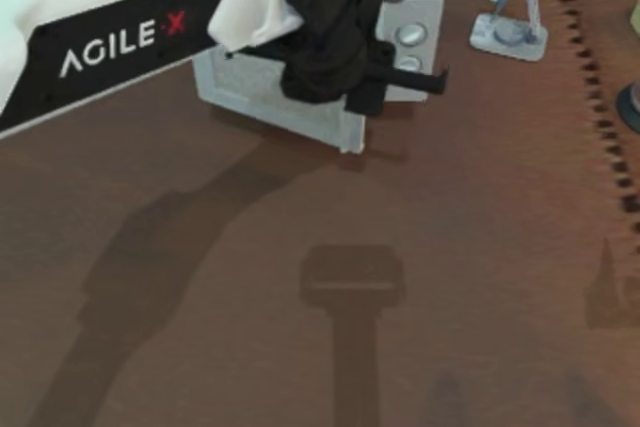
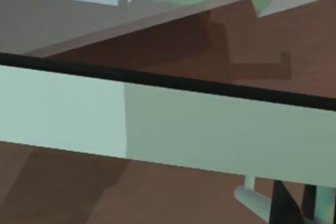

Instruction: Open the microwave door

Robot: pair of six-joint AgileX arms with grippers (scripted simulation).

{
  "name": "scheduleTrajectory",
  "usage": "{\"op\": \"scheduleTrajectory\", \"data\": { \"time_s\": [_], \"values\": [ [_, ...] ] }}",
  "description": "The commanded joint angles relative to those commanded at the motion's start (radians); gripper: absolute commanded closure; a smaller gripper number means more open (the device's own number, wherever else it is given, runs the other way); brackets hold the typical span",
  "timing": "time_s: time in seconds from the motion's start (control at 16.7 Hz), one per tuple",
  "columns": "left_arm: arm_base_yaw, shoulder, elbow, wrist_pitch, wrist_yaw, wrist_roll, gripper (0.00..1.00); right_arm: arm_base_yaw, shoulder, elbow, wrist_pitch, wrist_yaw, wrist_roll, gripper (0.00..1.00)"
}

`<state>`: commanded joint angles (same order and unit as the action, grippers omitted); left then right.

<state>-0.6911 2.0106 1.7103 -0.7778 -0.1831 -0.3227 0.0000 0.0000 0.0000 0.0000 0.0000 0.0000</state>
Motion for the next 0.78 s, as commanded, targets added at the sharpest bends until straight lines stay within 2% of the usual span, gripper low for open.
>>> {"op": "scheduleTrajectory", "data": {
  "time_s": [0.18,0.78],
  "values": [
    [0.007,-0.033,-0.041,0.023,0.017,0.035,1.0,0.0,0.0,0.0,0.0,0.0,0.0,0.0],
    [0.007,-0.033,-0.041,0.023,0.017,0.035,1.0,0.0,0.0,0.0,0.0,0.0,0.0,0.0]
  ]
}}
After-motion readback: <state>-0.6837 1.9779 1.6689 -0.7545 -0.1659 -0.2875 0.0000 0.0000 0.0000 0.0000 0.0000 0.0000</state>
